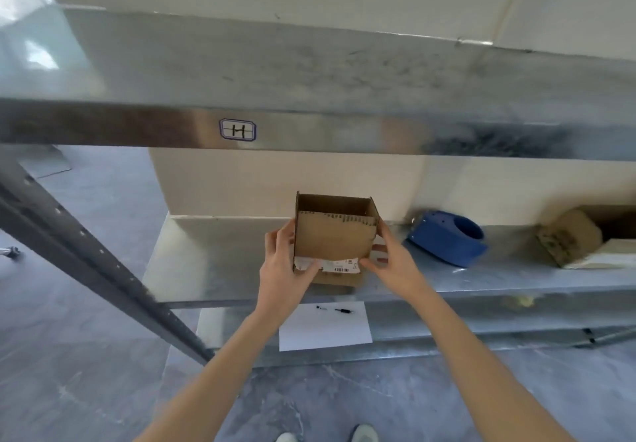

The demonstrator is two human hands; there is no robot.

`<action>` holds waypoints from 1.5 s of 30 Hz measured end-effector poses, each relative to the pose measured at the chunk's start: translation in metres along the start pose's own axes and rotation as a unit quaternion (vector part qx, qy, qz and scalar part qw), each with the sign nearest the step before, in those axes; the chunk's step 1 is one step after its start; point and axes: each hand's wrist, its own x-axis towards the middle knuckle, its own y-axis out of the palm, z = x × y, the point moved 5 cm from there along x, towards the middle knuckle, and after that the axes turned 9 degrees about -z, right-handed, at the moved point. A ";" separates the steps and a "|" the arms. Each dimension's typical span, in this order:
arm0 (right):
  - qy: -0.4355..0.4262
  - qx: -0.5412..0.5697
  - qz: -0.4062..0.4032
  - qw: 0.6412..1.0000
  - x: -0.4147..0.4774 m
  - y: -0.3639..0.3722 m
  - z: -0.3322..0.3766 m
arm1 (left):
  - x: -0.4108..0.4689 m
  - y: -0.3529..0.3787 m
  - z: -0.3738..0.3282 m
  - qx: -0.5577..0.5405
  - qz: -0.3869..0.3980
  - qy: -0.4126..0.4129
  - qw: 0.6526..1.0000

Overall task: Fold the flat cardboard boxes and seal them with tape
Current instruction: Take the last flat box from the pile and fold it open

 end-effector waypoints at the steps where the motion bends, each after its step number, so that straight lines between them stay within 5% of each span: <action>1: 0.008 0.008 -0.006 1.000 -0.001 -0.004 -0.005 | -0.004 0.006 -0.003 -0.004 0.004 0.004 1.000; 12: 0.031 0.081 -0.015 0.996 0.007 -0.048 -0.013 | 0.001 0.039 -0.045 -0.091 -0.063 -0.079 0.991; 19: 0.007 0.085 -0.054 0.995 0.027 -0.064 -0.007 | 0.010 0.043 -0.065 0.034 -0.119 -0.049 0.991; 24: -0.055 0.057 0.016 0.997 0.036 -0.065 -0.004 | 0.000 0.046 -0.067 0.093 -0.139 -0.051 0.985; 28: -0.065 0.031 0.073 0.995 0.039 -0.062 -0.007 | 0.002 0.047 -0.068 0.109 -0.110 -0.069 0.986; 36: -0.061 0.024 0.010 0.998 0.055 -0.061 -0.001 | 0.012 0.052 -0.064 0.135 -0.025 -0.098 0.986; 45: -0.110 0.013 0.073 0.991 0.049 -0.063 -0.014 | 0.026 0.060 -0.063 0.179 0.007 -0.084 0.980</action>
